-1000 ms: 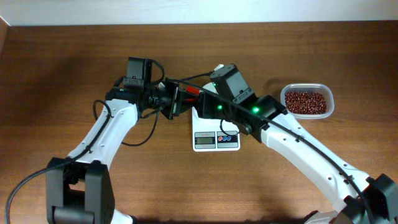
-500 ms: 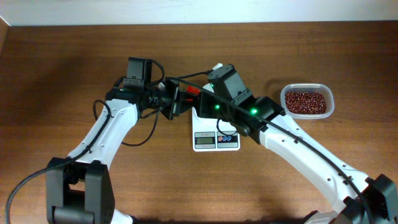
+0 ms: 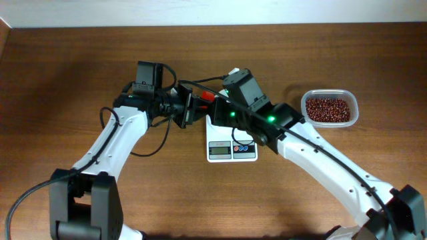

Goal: Scoop item into bowl and weigh 50g on scale
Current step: 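Grasp the scoop handle with the right gripper, release the left gripper, then move the scoop with the right gripper into the bean tub, then move the left gripper over the scale's front buttons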

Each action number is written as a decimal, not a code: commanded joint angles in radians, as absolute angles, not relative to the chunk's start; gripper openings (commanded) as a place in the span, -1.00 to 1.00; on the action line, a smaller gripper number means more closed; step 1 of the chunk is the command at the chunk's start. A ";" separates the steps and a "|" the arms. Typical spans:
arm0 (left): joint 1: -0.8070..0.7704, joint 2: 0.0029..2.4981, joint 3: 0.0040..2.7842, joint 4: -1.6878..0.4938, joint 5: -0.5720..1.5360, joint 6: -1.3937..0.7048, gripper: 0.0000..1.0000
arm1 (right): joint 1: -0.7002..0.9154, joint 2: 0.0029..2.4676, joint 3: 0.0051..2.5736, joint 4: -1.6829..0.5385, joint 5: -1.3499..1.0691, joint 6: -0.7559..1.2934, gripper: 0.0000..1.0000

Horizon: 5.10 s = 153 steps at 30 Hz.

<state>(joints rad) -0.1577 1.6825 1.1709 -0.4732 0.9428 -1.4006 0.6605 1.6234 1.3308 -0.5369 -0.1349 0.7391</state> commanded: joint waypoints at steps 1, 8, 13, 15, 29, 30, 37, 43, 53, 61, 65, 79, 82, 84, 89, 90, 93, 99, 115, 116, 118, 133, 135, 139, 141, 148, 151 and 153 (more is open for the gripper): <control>-0.161 1.668 1.184 -0.471 0.952 -1.409 -1.00 | 0.669 1.647 1.345 -0.533 -0.123 0.781 -0.50; -0.161 1.668 1.184 -0.471 0.936 -1.409 -1.00 | 0.669 1.647 1.345 -0.524 -0.123 0.780 -0.69; -0.161 1.668 1.184 -0.471 0.938 -1.409 -0.96 | 0.669 1.647 1.345 -0.504 -0.123 0.780 -0.76; -0.161 1.668 1.184 -0.471 0.938 -1.409 -0.95 | 0.669 1.647 1.345 -0.500 -0.122 0.780 -0.78; -0.161 1.668 1.184 -0.471 0.934 -1.378 0.85 | 0.667 1.647 1.345 -0.489 -0.118 0.717 -0.92; -0.161 1.668 1.184 -0.471 0.931 -1.346 0.91 | 0.667 1.647 1.345 -0.489 -0.118 0.693 -0.92; -0.161 1.667 1.184 -0.371 0.897 -0.957 0.98 | 0.602 1.641 1.503 -0.705 -0.147 0.558 -0.92; -0.149 1.667 1.184 -0.321 0.896 -0.711 0.95 | 0.504 1.641 1.702 -1.008 -0.150 0.378 -0.92; -0.158 1.668 1.502 -0.704 0.612 -0.330 -0.92 | 0.133 1.641 1.848 -1.354 -0.228 0.114 -0.92; -0.315 1.672 1.769 -1.001 0.101 -0.281 -0.78 | -0.115 1.645 1.848 -1.420 -0.110 0.074 -0.92; -0.387 1.690 1.764 -1.004 -0.003 -0.282 -0.76 | -0.151 1.645 1.846 -1.437 -0.055 0.028 -0.92; -0.445 1.779 1.761 -1.001 -0.080 -0.281 -0.78 | -0.151 1.902 1.846 -1.448 -0.040 -0.121 -0.92; -0.445 1.814 1.761 -1.001 -0.080 -0.281 -0.79 | -0.151 1.966 1.846 -1.403 -0.040 -0.120 -0.92; -0.445 1.831 1.761 -1.001 -0.080 -0.281 -0.80 | -0.151 1.996 1.846 -1.376 -0.040 -0.120 -0.92; -0.445 1.850 1.761 -1.000 -0.080 -0.281 -0.81 | -0.151 2.064 1.846 -1.364 -0.039 -0.120 -0.92; -0.445 1.850 1.761 -1.000 -0.080 -0.281 -0.82 | -0.151 2.075 1.846 -1.364 -0.040 -0.120 -0.92; -0.445 1.851 1.761 -1.000 -0.080 -0.281 -0.81 | -0.151 2.096 1.844 -1.359 -0.040 -0.120 -0.92; -0.445 1.851 1.761 -1.000 -0.080 -0.282 -0.82 | -0.151 2.102 1.825 -1.334 -0.013 -0.120 -0.85; -0.452 1.855 1.750 -0.998 -0.068 -0.282 -0.90 | -0.151 2.101 1.807 -1.285 -0.025 -0.093 0.21; -0.456 1.857 1.750 -0.998 -0.068 -0.282 -0.91 | -0.151 2.096 1.829 -1.301 -0.026 -0.093 0.21; -0.458 1.858 1.750 -0.995 -0.068 -0.282 -0.91 | -0.151 2.074 1.892 -1.338 -0.033 -0.093 0.21; -0.492 1.932 1.749 -1.016 0.038 -0.282 -1.00 | -0.151 1.842 2.001 -1.489 -0.048 0.003 0.36; -0.516 1.935 1.749 -1.045 0.038 -0.282 -1.00 | -0.151 1.836 2.001 -1.493 -0.047 0.006 0.36; -0.581 1.931 1.749 -1.154 0.028 -0.252 -1.00 | -0.151 1.821 2.001 -1.493 -0.047 0.005 0.38; -0.605 1.917 1.749 -1.197 0.030 -0.252 -1.00 | -0.151 1.822 2.001 -1.494 -0.036 0.005 0.47; -0.751 1.750 1.626 -1.156 -0.053 -0.249 -1.00 | -0.151 1.822 2.001 -1.497 -0.014 0.005 0.56; -0.801 1.676 1.430 -0.979 -0.052 -0.253 -1.00 | -0.151 1.825 2.001 -1.496 -0.014 0.005 0.98; -0.810 1.653 1.298 -0.859 -0.052 -0.278 -1.00 | -0.151 1.825 2.001 -1.496 -0.014 0.005 0.98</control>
<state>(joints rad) -0.8001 1.6794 1.4525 -0.9463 -0.0311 -0.2646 -0.1493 1.8503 1.9862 -1.4956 -0.0242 0.0006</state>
